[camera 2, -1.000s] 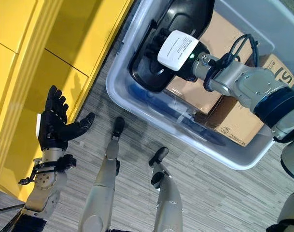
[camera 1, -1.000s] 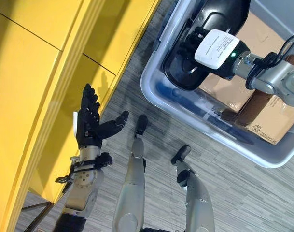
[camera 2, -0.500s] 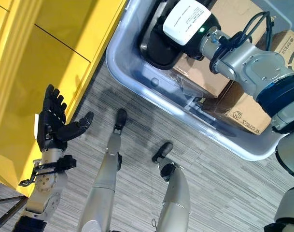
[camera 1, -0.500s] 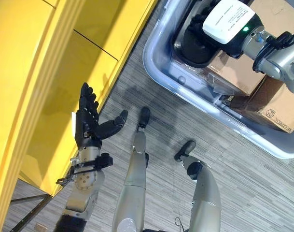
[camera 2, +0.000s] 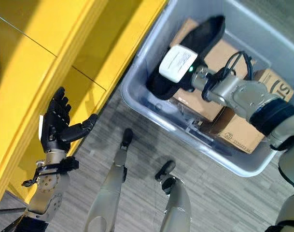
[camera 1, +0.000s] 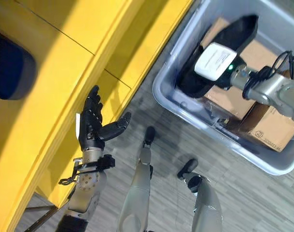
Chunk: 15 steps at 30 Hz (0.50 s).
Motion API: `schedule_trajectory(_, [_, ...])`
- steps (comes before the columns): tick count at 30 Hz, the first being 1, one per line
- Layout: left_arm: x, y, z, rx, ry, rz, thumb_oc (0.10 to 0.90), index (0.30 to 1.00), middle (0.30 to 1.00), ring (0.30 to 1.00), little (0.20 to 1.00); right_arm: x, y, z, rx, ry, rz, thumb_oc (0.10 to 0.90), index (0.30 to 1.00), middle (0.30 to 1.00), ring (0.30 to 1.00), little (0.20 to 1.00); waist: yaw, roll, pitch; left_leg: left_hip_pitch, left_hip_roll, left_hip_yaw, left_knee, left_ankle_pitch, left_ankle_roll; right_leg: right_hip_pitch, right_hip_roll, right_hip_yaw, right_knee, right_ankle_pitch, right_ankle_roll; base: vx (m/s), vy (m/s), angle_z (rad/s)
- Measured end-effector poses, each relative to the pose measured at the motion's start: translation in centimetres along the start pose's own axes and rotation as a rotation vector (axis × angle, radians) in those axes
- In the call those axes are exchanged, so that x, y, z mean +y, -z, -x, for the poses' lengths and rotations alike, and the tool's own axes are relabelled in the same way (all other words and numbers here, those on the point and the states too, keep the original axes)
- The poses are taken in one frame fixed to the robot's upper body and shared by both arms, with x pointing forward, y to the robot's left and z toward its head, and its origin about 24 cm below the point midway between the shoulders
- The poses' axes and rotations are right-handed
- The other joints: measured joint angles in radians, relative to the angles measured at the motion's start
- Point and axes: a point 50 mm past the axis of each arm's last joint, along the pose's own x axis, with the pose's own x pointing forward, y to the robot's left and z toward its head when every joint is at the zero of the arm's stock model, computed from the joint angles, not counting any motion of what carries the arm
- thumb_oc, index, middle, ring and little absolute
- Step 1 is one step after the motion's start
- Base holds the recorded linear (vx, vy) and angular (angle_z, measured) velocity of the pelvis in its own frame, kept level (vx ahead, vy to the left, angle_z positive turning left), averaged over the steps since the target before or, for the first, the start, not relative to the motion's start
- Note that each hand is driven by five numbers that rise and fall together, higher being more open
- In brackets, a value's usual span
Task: Move parts from the plastic box to the shelf.
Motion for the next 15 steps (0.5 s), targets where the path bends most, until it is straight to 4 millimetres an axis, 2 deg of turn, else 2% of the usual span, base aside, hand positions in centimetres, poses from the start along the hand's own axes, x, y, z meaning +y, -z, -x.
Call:
schedule_trajectory(5, [0.0, 0.3, 0.0, 0.022, 0.021, -0.01, 0.9, 1.0, 1.0, 1.0, 1.0, 2.6, -1.8, 1.8, -0.075, -0.093, -0.042, 0.4, 0.3, 0.3, 0.3, 0.3, -0.007, 0.001, 0.003, 0.111, 0.018, 0.023, -0.016, -0.005, 0.006, 0.122, 0.03, 0.004, -0.088, 0.054, 0.003, -0.04, 0.044, -0.19])
schedule_trajectory(8, [0.1, 0.4, 0.2, 0.029, 0.021, -0.013, 0.9, 1.0, 1.0, 1.0, 1.0, 2.9, -1.7, 3.1, -0.088, -0.119, -0.04, 0.4, 0.3, 0.3, 0.3, 0.3, -0.008, 0.001, 0.003, 0.185, 0.021, 0.045, -0.033, -0.008, 0.009, 0.194, 0.04, 0.017, -0.13, 0.077, 0.014, -0.02, 0.009, -0.17])
schedule_trajectory(10, [0.3, 0.2, 0.1, 0.022, 0.029, -0.013, 0.9, 1.0, 1.0, 1.0, 1.0, 2.9, -1.3, 3.6, -0.074, -0.123, -0.037, 0.4, 0.3, 0.3, 0.3, 0.3, -0.024, 0.0, -0.002, 0.232, 0.023, 0.05, -0.041, -0.019, 0.01, 0.251, 0.049, 0.021, -0.17, 0.096, 0.021, -0.04, 0.016, -0.15])
schedule_trajectory(15, [0.4, 0.0, -0.1, 0.018, 0.041, -0.021, 0.9, 1.0, 1.0, 1.0, 1.0, 1.6, -0.1, 4.7, -0.041, -0.091, -0.009, 0.4, 0.3, 0.3, 0.3, 0.3, -0.031, -0.008, -0.011, 0.241, 0.027, 0.082, -0.043, -0.03, 0.013, 0.256, 0.054, 0.048, -0.216, 0.13, 0.027, -0.02, 0.004, -0.19])
